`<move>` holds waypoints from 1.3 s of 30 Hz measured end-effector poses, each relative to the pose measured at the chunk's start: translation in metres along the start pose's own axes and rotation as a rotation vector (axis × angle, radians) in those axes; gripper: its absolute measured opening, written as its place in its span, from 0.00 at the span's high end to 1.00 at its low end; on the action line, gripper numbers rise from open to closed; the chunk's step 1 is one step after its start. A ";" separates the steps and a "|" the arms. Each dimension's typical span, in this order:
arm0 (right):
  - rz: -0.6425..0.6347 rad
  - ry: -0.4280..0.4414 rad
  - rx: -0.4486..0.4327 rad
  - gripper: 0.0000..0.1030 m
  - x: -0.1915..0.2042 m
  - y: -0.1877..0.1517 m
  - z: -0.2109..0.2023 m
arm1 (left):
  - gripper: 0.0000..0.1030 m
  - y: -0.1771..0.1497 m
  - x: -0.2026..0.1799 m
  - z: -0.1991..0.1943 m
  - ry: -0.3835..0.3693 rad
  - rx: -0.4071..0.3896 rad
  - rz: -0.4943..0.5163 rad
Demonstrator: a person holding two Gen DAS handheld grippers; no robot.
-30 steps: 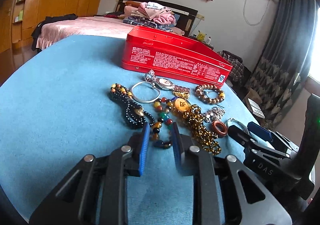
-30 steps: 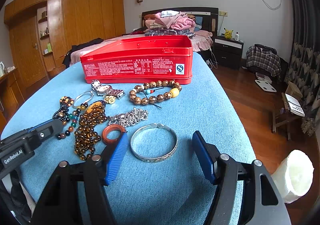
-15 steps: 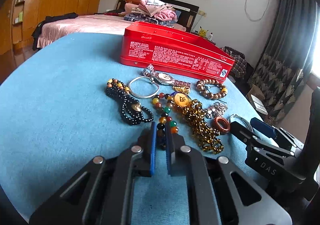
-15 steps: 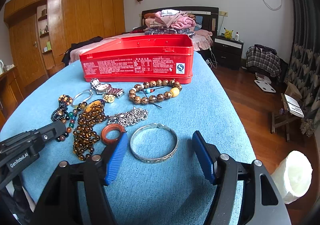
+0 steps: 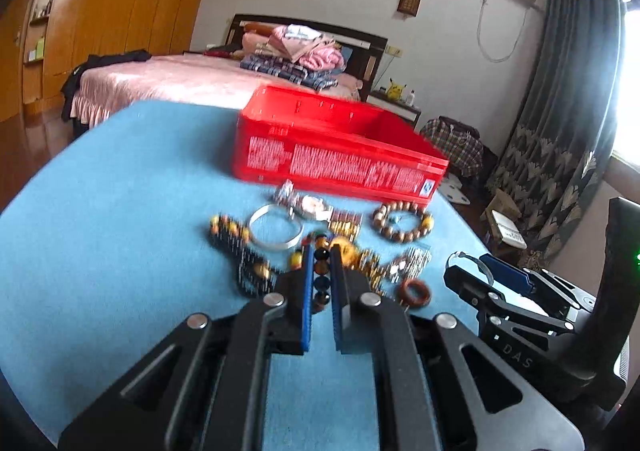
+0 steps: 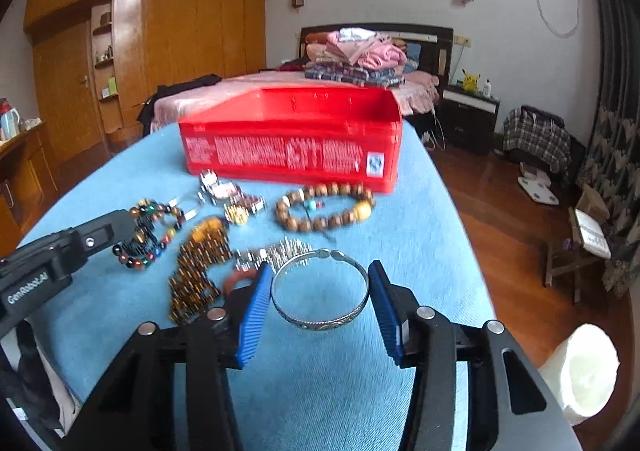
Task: Organize jewelry
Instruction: 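Grasp a dark beaded strand with the left tool while the right tool grasps the silver bangle, then lower the strand into the red tin with the left tool while the right tool drops the bangle in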
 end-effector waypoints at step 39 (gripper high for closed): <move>0.083 0.041 -0.079 0.37 -0.023 0.140 0.060 | 0.50 0.142 0.024 0.061 -0.052 -0.106 -0.001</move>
Point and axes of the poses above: each gripper's, at about its wrist camera, not at the fingertips, and z roughly the way its jaws point, x to its left, y to its top, the point moved 6 cm from there along z, roughly the way its jaws point, and after that the axes turned 8 degrees about x, right-handed, at the moved point
